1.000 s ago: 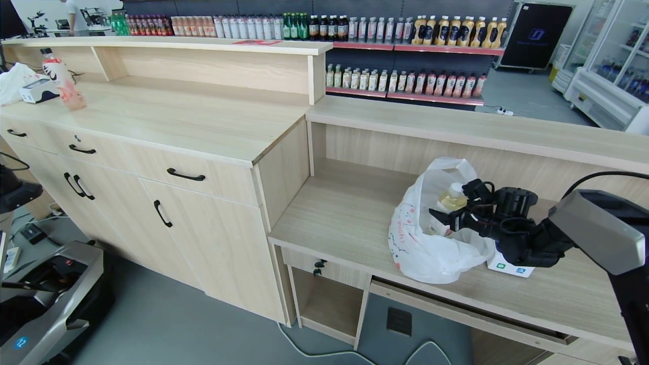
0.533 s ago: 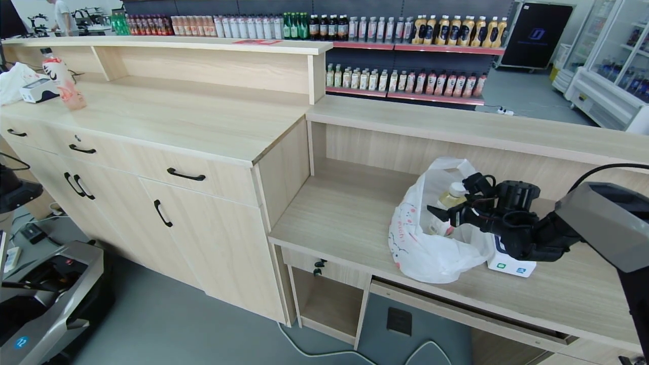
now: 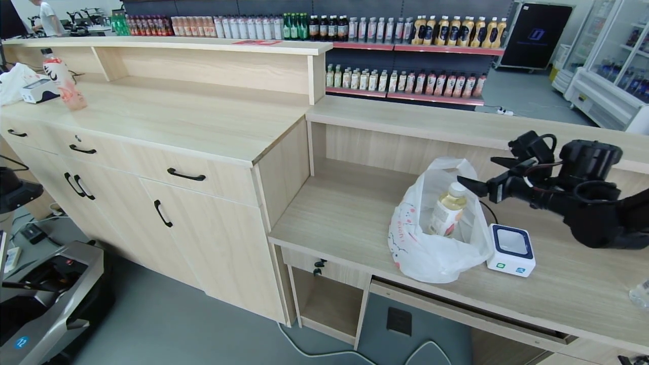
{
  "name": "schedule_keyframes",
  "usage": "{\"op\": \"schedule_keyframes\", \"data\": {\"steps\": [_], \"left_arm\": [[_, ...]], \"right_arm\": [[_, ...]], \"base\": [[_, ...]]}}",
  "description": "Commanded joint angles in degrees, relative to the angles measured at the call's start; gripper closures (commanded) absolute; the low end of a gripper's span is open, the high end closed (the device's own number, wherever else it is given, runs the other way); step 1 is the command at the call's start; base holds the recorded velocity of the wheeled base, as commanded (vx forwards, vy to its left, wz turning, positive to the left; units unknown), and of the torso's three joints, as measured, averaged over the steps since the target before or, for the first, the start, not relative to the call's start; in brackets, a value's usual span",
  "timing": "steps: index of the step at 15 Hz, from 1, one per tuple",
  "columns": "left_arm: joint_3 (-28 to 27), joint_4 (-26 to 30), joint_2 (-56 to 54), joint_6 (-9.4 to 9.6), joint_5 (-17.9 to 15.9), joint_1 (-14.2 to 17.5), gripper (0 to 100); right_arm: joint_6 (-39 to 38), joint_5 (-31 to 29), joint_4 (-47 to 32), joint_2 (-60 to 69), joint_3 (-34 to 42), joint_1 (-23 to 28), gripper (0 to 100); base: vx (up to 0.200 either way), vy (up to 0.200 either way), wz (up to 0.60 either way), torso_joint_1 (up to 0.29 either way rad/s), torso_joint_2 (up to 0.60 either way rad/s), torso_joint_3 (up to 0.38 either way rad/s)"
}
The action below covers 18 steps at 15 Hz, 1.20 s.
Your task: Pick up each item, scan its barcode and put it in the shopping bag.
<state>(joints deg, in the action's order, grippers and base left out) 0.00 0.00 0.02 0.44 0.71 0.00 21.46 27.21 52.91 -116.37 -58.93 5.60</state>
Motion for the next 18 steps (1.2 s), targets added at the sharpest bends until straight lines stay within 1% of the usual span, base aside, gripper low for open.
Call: {"op": "schedule_keyframes", "data": {"steps": [1, 2, 3, 4, 6, 8, 9, 10, 11, 12, 14, 15, 17, 18], "left_arm": [[0.0, 0.0, 0.0, 0.0, 0.1, 0.0, 0], [0.0, 0.0, 0.0, 0.0, 0.0, 0.0, 0], [0.0, 0.0, 0.0, 0.0, 0.0, 0.0, 0], [0.0, 0.0, 0.0, 0.0, 0.0, 0.0, 0], [0.0, 0.0, 0.0, 0.0, 0.1, 0.0, 0], [0.0, 0.0, 0.0, 0.0, 0.0, 0.0, 0], [0.0, 0.0, 0.0, 0.0, 0.1, 0.0, 0], [0.0, 0.0, 0.0, 0.0, 0.1, 0.0, 0], [0.0, 0.0, 0.0, 0.0, 0.0, 0.0, 0], [0.0, 0.0, 0.0, 0.0, 0.0, 0.0, 0], [0.0, 0.0, 0.0, 0.0, 0.1, 0.0, 0], [0.0, 0.0, 0.0, 0.0, 0.0, 0.0, 0], [0.0, 0.0, 0.0, 0.0, 0.0, 0.0, 0], [0.0, 0.0, 0.0, 0.0, 0.1, 0.0, 0]], "right_arm": [[7.7, -7.7, -8.8, 21.6, 13.7, 7.7, 0], [8.0, -10.8, -14.9, 25.8, 13.8, 10.1, 0], [8.0, -11.7, -18.8, 28.7, 14.1, 13.3, 0], [7.9, -12.8, -20.0, 30.9, 14.9, 16.9, 0], [6.1, -16.9, -20.1, 34.6, 17.2, 21.8, 0], [5.1, -22.2, -20.1, 35.2, 18.0, 26.8, 0], [4.7, -22.1, -20.0, 34.3, 19.3, 30.5, 0], [4.9, -22.0, -19.3, 31.6, 21.2, 34.3, 0], [4.8, -21.6, -15.1, 28.2, 23.8, 37.7, 0], [4.4, -19.6, -10.5, 24.3, 26.1, 40.2, 0], [4.4, -8.7, -4.5, 17.5, 28.3, 43.7, 0], [4.4, -5.3, -3.0, 14.2, 26.9, 44.7, 0], [2.7, -3.1, -1.8, 9.0, 20.3, 44.8, 0], [1.7, -0.8, -1.8, 7.1, 17.5, 44.7, 0]], "base": [[0.0, 0.0, -0.6, -0.002, 0.01, 0.002], [0.0, 0.0, -0.6, 0.012, 0.01, 0.002], [0.0, 0.0, -0.6, 0.002, 0.01, 0.002], [0.0, 0.0, -0.6, 0.002, 0.01, 0.007], [0.0, 0.0, -0.6, -0.002, 0.0, 0.0], [0.0, 0.0, -0.6, 0.01, 0.0, 0.002], [0.0, 0.0, -0.6, -0.012, 0.01, 0.007], [0.0, 0.0, 0.0, 0.0, 0.0, 0.0], [0.0, 0.0, 0.0, 0.0, 0.0, 0.0], [0.0, 0.0, 0.0, 0.0, 0.0, 0.0], [0.0, 0.0, 0.0, 0.0, 0.0, 0.0], [0.0, 0.0, 0.0, 0.0, 0.0, 0.0], [0.0, 0.0, 0.0, 0.0, 0.0, 0.0], [0.0, 0.0, 0.0, 0.0, 0.0, 0.0]]}}
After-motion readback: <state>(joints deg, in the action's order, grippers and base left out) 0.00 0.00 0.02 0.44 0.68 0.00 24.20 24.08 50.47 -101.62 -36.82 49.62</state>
